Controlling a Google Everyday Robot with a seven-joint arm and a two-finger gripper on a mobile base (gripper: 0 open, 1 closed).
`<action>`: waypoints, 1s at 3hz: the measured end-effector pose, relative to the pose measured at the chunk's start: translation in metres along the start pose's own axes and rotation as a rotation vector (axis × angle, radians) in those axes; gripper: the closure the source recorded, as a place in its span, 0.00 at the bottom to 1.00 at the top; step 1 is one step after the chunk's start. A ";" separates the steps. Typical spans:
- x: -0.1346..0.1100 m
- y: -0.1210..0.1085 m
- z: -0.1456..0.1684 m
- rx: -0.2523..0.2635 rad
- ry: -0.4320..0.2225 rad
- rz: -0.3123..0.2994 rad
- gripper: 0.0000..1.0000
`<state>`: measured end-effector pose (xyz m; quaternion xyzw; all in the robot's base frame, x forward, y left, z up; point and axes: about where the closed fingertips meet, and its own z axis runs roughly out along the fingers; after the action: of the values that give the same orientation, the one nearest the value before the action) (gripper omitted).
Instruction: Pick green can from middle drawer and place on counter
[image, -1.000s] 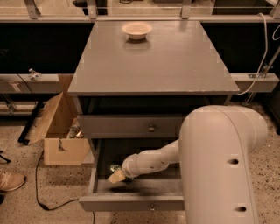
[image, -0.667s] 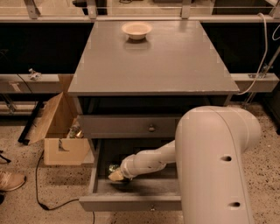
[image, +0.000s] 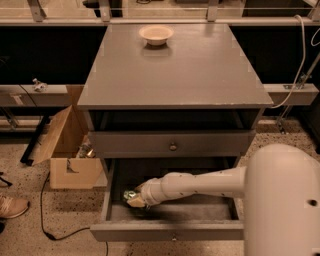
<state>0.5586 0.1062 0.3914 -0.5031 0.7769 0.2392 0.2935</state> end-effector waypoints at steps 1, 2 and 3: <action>-0.010 0.017 -0.025 -0.088 -0.083 -0.053 1.00; -0.050 0.027 -0.086 -0.148 -0.230 -0.101 1.00; -0.051 0.037 -0.116 -0.171 -0.268 -0.162 1.00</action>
Offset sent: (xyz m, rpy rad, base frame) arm -0.0800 -0.2100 0.2083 0.3881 -0.1402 0.2494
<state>0.5159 0.0760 0.5127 -0.5510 0.6645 0.3448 0.3687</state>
